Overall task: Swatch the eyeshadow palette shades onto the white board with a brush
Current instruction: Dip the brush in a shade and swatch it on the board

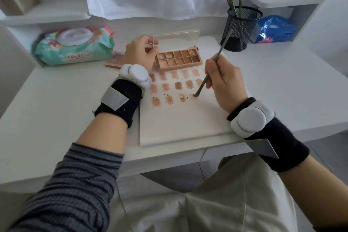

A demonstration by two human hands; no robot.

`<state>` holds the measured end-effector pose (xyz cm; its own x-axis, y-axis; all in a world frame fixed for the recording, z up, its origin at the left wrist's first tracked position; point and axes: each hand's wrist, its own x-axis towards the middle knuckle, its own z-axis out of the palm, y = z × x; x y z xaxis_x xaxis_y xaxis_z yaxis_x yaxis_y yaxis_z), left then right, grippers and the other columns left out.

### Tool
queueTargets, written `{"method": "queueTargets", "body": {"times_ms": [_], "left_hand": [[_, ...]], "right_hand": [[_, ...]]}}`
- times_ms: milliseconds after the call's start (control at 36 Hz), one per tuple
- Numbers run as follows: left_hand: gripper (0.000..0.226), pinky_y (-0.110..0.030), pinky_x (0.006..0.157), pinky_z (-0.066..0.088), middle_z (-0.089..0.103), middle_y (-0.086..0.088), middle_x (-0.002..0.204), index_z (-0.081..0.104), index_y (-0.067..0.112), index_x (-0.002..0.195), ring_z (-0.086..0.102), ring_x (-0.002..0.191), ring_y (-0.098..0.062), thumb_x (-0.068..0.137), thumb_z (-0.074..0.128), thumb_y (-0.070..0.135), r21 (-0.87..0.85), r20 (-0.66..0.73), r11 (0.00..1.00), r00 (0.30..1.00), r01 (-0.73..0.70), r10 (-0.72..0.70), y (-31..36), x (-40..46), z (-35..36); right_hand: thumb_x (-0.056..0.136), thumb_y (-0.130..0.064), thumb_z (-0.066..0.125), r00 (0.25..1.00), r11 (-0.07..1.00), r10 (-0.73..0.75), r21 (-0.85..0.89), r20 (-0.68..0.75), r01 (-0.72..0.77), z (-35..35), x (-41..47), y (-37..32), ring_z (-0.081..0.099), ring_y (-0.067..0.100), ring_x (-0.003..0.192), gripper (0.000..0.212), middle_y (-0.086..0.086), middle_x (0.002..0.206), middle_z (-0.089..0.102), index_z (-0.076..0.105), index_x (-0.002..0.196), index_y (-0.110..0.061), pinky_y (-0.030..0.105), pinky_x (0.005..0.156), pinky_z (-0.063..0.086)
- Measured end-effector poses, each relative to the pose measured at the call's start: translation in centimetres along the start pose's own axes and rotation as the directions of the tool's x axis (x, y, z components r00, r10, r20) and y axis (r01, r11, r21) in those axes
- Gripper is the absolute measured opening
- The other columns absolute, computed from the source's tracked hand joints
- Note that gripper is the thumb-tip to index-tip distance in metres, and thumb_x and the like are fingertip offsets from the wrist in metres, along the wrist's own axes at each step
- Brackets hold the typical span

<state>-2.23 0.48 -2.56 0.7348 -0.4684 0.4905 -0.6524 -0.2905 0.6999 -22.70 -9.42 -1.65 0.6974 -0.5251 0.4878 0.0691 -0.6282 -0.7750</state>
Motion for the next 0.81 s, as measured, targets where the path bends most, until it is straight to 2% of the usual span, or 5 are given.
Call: {"method": "queueTargets", "body": {"times_ms": [83,250,444,667,806], "left_hand": [[0.011,-0.032,0.079,0.055,0.07,0.001,0.098,0.066,0.009,0.094,0.067,0.087,-0.014,0.084,0.062,0.01,-0.001,0.0,1.0,1.0,-0.001,0.001,-0.05,0.04,0.0],[0.011,-0.031,0.078,0.055,0.07,0.001,0.098,0.066,0.01,0.094,0.067,0.087,-0.013,0.084,0.062,0.011,-0.001,0.002,1.0,1.0,-0.001,0.001,-0.12,0.09,0.03],[0.01,-0.033,0.08,0.055,0.069,0.003,0.097,0.066,0.01,0.093,0.067,0.086,-0.012,0.084,0.062,0.01,-0.014,-0.001,1.0,1.0,0.002,-0.002,-0.06,0.03,0.02],[0.011,-0.03,0.08,0.054,0.067,0.006,0.094,0.066,0.008,0.094,0.065,0.084,-0.011,0.084,0.061,0.01,-0.014,0.006,1.0,1.0,0.001,-0.001,-0.04,0.03,0.04],[0.012,-0.025,0.078,0.053,0.069,0.003,0.095,0.066,0.008,0.094,0.066,0.084,-0.011,0.084,0.061,0.009,-0.033,0.003,0.999,1.0,0.008,-0.008,-0.04,0.06,0.1]], "right_hand": [[0.094,-0.029,0.038,1.0,1.0,-0.004,0.008,0.007,0.004,-0.07,-0.16,-0.05,0.045,0.014,0.048,0.032,-0.004,0.05,0.046,0.048,0.076,-0.005,0.027,0.054,0.039],[0.097,-0.021,0.039,1.0,1.0,-0.009,0.003,-0.019,0.009,0.04,0.06,0.05,0.048,0.01,0.051,0.022,-0.004,0.054,0.051,0.047,0.079,-0.01,0.018,0.055,0.04],[0.095,-0.026,0.039,1.0,1.0,-0.025,0.002,0.013,0.025,-0.15,-0.31,-0.05,0.045,0.015,0.047,0.032,-0.003,0.05,0.046,0.048,0.075,-0.003,0.028,0.053,0.039],[0.096,-0.023,0.04,0.999,0.999,-0.035,0.018,0.008,0.035,0.1,-0.12,-0.13,0.049,0.011,0.051,0.022,-0.006,0.054,0.051,0.044,0.075,-0.027,0.024,0.056,0.041],[0.094,-0.027,0.04,0.999,0.999,-0.041,0.001,0.025,0.041,-0.06,-0.38,-0.04,0.046,0.013,0.047,0.027,-0.005,0.049,0.047,0.048,0.074,-0.01,0.026,0.053,0.039]]}}
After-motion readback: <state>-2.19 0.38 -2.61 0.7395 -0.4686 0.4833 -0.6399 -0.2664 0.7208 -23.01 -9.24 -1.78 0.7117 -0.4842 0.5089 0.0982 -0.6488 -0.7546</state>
